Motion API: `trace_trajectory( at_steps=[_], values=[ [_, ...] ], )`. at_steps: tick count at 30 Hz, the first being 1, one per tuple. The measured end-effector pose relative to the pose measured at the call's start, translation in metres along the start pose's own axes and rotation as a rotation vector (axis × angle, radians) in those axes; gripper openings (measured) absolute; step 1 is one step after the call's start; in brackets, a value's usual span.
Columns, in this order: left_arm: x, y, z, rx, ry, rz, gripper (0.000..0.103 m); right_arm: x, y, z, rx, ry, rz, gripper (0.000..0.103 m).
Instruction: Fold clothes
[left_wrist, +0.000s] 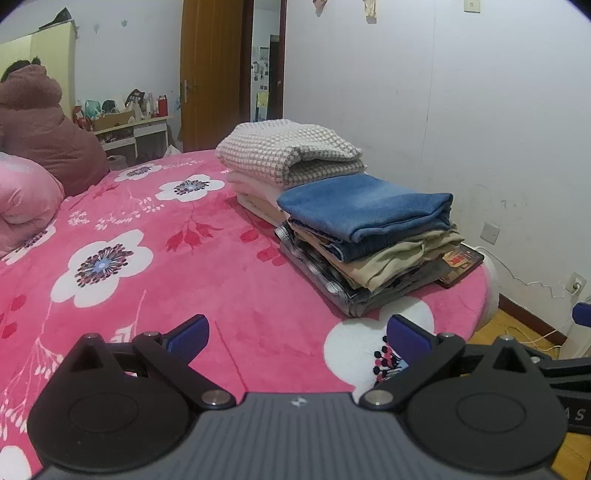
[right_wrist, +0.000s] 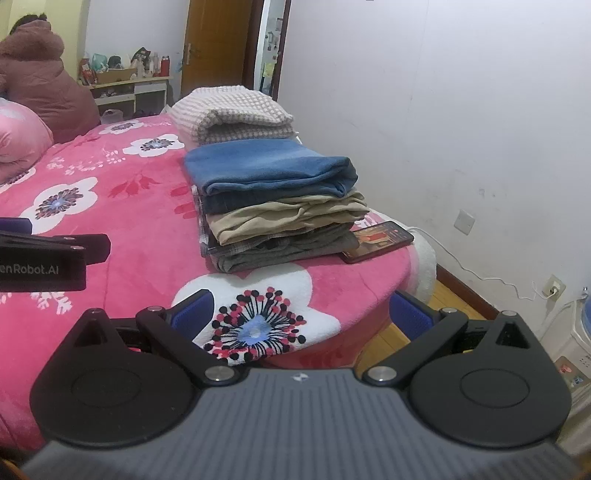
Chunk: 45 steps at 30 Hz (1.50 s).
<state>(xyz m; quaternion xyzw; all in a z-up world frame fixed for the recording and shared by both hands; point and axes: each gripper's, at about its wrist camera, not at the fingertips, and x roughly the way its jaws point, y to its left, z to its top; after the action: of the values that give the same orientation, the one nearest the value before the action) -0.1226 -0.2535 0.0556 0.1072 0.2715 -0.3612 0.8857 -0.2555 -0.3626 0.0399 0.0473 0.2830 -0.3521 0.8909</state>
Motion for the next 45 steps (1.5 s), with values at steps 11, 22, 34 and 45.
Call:
trace_trajectory(
  at_steps=[11,22,34,45],
  values=[
    [0.0010,0.0018,0.0020,-0.004,0.006,0.005,0.103,0.0008,0.0031,0.0022,-0.008,-0.001,0.010,0.102],
    [0.0003,0.0017,0.0018,-0.001,0.003,0.007,0.103,0.0013,0.0032,0.0034,-0.009,-0.002,0.012,0.102],
    [-0.0009,0.0036,0.0012,-0.003,0.008,0.004,0.103,0.0007,0.0051,0.0042,-0.017,-0.004,0.013,0.102],
    [-0.0018,0.0027,0.0007,-0.006,0.009,0.002,0.103,-0.0014,0.0073,0.0041,-0.025,-0.007,0.013,0.102]
  ],
)
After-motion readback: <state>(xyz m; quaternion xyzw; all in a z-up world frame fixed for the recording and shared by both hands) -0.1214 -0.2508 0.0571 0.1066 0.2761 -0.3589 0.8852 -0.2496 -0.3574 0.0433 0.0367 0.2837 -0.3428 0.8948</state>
